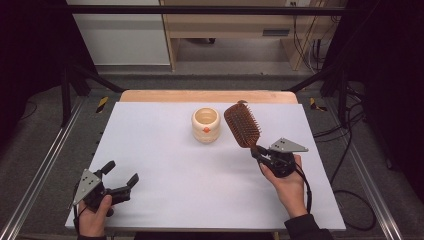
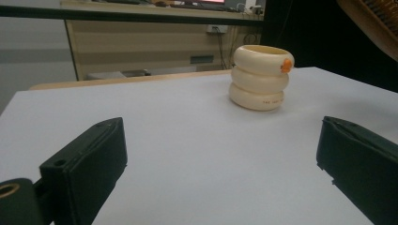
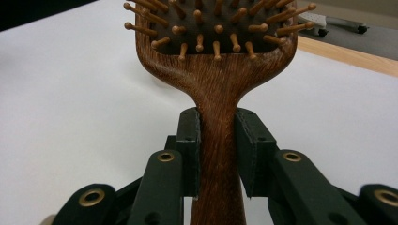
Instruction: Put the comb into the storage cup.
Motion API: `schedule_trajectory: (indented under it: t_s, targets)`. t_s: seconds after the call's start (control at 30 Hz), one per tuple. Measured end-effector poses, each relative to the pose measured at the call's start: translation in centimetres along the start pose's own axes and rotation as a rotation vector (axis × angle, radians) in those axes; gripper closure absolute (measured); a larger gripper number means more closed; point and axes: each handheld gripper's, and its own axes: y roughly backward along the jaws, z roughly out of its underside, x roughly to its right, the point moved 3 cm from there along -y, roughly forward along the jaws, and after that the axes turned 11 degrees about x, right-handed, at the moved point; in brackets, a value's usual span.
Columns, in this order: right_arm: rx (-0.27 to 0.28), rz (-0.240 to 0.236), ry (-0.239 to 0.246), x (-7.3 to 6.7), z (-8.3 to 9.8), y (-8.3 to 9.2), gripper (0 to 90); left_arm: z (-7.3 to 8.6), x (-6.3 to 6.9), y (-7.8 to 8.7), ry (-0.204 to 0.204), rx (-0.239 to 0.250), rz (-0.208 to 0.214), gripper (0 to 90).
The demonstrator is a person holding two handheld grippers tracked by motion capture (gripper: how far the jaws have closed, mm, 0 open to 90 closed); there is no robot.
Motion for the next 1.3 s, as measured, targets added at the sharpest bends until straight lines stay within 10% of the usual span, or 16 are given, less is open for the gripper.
schedule_trajectory:
  t_s: [0.63, 1.3]
  targets:
    - [0.092, -0.008, 0.021, -0.6, -2.7, -2.4, 72.5, -5.5, 6.2, -7.9, 0.046, 0.028, 0.230, 3.0]
    - [0.146, -0.050, 0.036, -2.9, -4.4, -4.0, 72.6, -7.8, 10.3, -14.1, 0.058, 0.014, 0.318, 3.5]
